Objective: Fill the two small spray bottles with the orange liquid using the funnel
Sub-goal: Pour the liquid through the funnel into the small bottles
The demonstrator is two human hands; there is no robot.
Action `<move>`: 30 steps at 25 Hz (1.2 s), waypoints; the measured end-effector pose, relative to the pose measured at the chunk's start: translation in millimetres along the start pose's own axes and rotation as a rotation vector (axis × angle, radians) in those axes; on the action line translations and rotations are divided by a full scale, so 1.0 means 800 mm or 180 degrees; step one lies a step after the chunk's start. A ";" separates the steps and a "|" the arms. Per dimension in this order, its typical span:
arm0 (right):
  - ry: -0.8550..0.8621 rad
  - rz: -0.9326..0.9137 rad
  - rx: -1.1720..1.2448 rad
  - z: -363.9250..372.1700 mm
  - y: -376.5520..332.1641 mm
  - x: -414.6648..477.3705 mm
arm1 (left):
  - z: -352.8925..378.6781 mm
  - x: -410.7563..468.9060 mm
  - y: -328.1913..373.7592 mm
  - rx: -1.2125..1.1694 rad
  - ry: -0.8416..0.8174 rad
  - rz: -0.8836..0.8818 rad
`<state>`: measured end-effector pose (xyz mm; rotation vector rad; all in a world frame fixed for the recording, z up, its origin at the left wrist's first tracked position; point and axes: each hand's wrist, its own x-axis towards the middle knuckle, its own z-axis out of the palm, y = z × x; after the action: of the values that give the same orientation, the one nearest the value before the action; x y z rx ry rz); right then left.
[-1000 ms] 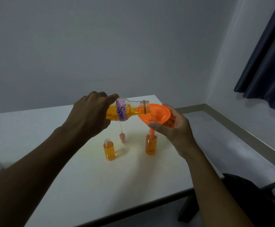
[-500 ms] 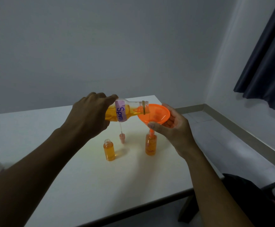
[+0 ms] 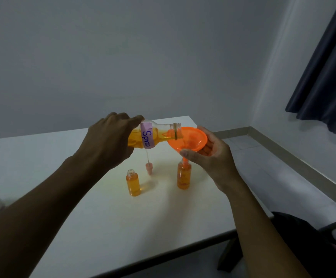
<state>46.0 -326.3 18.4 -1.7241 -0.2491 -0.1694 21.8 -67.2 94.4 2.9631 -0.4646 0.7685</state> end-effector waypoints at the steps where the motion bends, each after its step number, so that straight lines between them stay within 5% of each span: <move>1: 0.0006 0.0019 0.0004 0.000 -0.001 0.000 | 0.000 -0.001 0.000 -0.0029 0.0004 -0.0004; 13: 0.0112 0.0050 -0.0176 0.001 -0.011 0.004 | 0.007 -0.015 0.005 -0.0989 0.0058 -0.0349; 30: 0.0505 0.0053 0.0173 0.005 -0.033 -0.005 | 0.008 -0.070 -0.007 -0.1363 0.0460 -0.1140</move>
<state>35.4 -318.6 41.7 -1.6487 -0.1214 -0.2835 -19.7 -47.1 61.9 2.4723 -0.0689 0.7257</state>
